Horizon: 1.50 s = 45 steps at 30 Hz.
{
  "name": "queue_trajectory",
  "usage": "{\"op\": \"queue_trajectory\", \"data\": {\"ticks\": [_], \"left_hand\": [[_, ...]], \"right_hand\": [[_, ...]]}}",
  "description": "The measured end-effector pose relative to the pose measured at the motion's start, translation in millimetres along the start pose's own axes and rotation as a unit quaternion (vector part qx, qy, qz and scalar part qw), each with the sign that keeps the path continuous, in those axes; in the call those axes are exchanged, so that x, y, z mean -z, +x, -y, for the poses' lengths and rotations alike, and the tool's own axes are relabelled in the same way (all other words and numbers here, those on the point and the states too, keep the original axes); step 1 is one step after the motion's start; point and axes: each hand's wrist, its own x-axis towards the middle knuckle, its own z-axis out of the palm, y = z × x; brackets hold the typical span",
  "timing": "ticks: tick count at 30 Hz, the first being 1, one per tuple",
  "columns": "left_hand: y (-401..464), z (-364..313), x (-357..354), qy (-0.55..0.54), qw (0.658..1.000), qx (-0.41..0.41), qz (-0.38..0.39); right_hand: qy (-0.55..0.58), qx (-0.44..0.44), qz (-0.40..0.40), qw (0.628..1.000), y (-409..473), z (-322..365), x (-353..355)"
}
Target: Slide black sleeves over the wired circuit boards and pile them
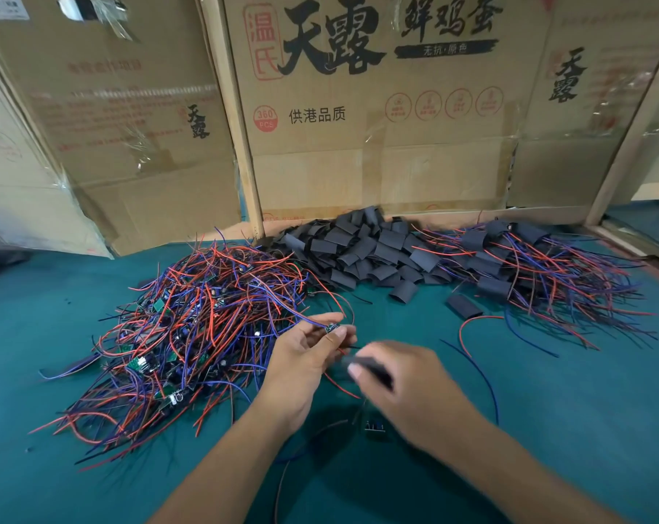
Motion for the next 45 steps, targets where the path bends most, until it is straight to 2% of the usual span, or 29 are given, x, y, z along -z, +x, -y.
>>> {"op": "queue_trajectory", "data": {"ticks": [1, 3, 7, 10, 12, 15, 17, 19, 27, 29, 32, 36, 39, 45], "left_hand": [[-1, 1, 0, -0.001, 1.0, 0.003, -0.001], [-3, 1, 0, -0.001, 1.0, 0.005, -0.002], [-3, 2, 0, -0.008, 0.999, 0.0, -0.032], [-3, 4, -2, -0.011, 0.999, -0.003, -0.034], [-3, 4, -4, -0.012, 0.999, -0.006, -0.036], [-2, 5, -5, 0.0, 0.999, 0.0, -0.034], [-4, 6, -8, -0.015, 1.0, 0.004, -0.016], [-6, 7, -10, -0.031, 0.999, 0.021, -0.003], [-12, 5, -20, -0.037, 0.995, 0.087, 0.021], [-14, 4, -19, -0.027, 0.995, 0.089, 0.033], [-15, -2, -18, -0.07, 0.991, 0.113, 0.032], [-15, -5, -18, -0.099, 0.985, 0.135, 0.041], [-14, -4, -18, -0.088, 0.988, 0.125, 0.032], [0, -16, 1, -0.031, 0.997, 0.039, -0.056]], "right_hand": [[-0.032, 0.036, 0.03, 0.998, -3, 8, -9], [-0.073, 0.064, 0.039, 0.994, -5, 16, -21], [0.008, 0.062, 0.013, 0.998, -4, 15, -24], [0.055, 0.018, 0.02, 0.998, -6, 14, -22], [0.108, -0.041, 0.019, 0.993, -2, 12, -13], [0.269, -0.151, -0.041, 0.95, 9, -1, 7], [0.339, -0.164, -0.064, 0.924, 15, -9, 14], [0.359, -0.15, -0.075, 0.918, 17, -13, 13], [0.247, -0.036, -0.082, 0.965, 11, -12, -6], [0.222, 0.013, -0.062, 0.973, 8, -11, -10], [0.201, 0.075, -0.023, 0.976, 5, -14, -9], [0.193, 0.094, 0.006, 0.977, 6, -16, -7], [0.184, 0.1, 0.015, 0.978, 8, -19, -3], [0.084, 0.123, 0.062, 0.987, 5, -26, 1]]}}
